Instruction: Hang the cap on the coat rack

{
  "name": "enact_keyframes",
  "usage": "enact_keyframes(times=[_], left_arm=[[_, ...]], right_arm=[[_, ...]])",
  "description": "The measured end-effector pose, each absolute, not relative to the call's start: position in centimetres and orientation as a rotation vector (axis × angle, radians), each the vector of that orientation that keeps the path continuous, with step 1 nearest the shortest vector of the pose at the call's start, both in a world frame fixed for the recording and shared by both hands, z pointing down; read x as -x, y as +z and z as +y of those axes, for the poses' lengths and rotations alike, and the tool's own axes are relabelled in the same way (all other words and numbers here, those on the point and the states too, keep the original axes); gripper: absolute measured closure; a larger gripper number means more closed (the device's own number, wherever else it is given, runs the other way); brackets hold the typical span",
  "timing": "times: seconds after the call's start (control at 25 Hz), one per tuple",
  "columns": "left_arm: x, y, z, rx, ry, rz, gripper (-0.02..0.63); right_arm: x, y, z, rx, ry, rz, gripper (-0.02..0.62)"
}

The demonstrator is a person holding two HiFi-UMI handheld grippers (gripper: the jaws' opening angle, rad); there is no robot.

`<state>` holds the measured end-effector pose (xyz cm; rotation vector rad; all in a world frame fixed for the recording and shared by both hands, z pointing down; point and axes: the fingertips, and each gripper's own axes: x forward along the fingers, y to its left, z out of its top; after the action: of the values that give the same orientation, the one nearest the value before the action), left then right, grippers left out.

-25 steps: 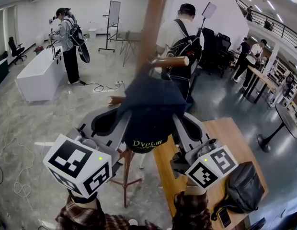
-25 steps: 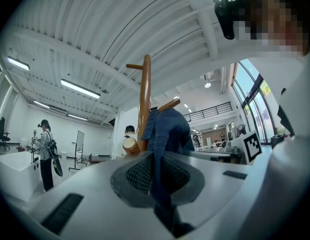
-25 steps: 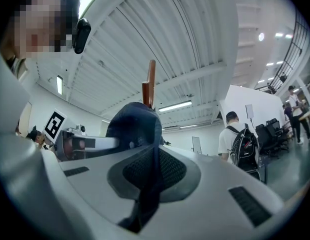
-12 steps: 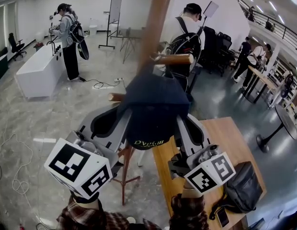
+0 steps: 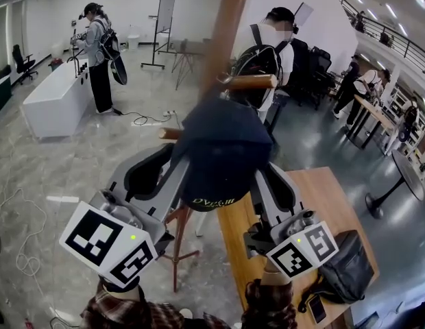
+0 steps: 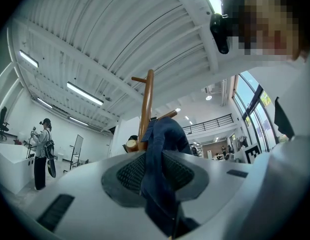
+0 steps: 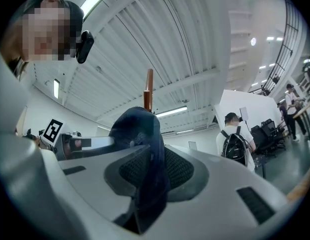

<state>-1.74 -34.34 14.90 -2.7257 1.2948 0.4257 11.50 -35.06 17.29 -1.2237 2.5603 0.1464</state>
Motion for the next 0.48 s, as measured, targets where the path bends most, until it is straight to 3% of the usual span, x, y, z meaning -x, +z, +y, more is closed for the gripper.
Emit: enact_keyframes(times=[0.48], left_arm=[[3.1, 16.6, -30.7, 2.781, 0.363, 1.321, 0.511]], right_arm=[[-11.1, 17.8, -31.1, 1.283, 0.142, 2.549, 0.520]])
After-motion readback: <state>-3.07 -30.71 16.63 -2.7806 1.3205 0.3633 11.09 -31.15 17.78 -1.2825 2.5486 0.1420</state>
